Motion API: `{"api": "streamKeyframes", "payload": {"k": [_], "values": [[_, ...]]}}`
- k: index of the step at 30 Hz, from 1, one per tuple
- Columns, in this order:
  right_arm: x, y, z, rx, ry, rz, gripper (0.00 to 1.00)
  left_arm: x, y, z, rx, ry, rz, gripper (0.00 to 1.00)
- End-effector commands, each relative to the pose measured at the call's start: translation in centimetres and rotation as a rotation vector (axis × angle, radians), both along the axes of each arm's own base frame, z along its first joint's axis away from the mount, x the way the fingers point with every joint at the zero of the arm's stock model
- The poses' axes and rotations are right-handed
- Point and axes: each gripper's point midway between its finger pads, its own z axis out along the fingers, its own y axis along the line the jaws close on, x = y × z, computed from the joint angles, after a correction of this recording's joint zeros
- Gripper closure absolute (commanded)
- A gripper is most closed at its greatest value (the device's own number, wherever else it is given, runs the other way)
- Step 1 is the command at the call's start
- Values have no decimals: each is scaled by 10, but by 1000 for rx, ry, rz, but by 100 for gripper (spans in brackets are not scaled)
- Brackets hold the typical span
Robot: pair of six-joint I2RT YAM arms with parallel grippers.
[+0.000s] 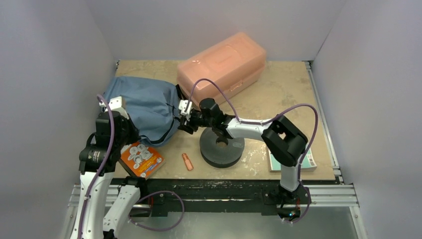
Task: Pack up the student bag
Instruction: Unzip the student bag at the center of the board.
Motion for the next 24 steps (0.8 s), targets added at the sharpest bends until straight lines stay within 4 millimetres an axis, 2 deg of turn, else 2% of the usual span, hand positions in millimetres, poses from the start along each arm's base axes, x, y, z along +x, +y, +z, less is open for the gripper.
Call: {"api": "streamKeyframes", "payload": {"k": [1,4,13,18,24], "values": [[19,15,18,55,-116,26,49,10,0,13,13,-84,-19,100],[25,18,12,55,-113,9,49,10,-2,11,8,-77,-28,100],[44,20,18,77,-139,-81,50,7,-1,6,17,-73,-33,100],[42,17,27,104,-149,-85,49,5,1,6,28,-69,-31,100],[39,30,17,104,-106,-38,54,8,-2,5,13,-66,-34,100]]}}
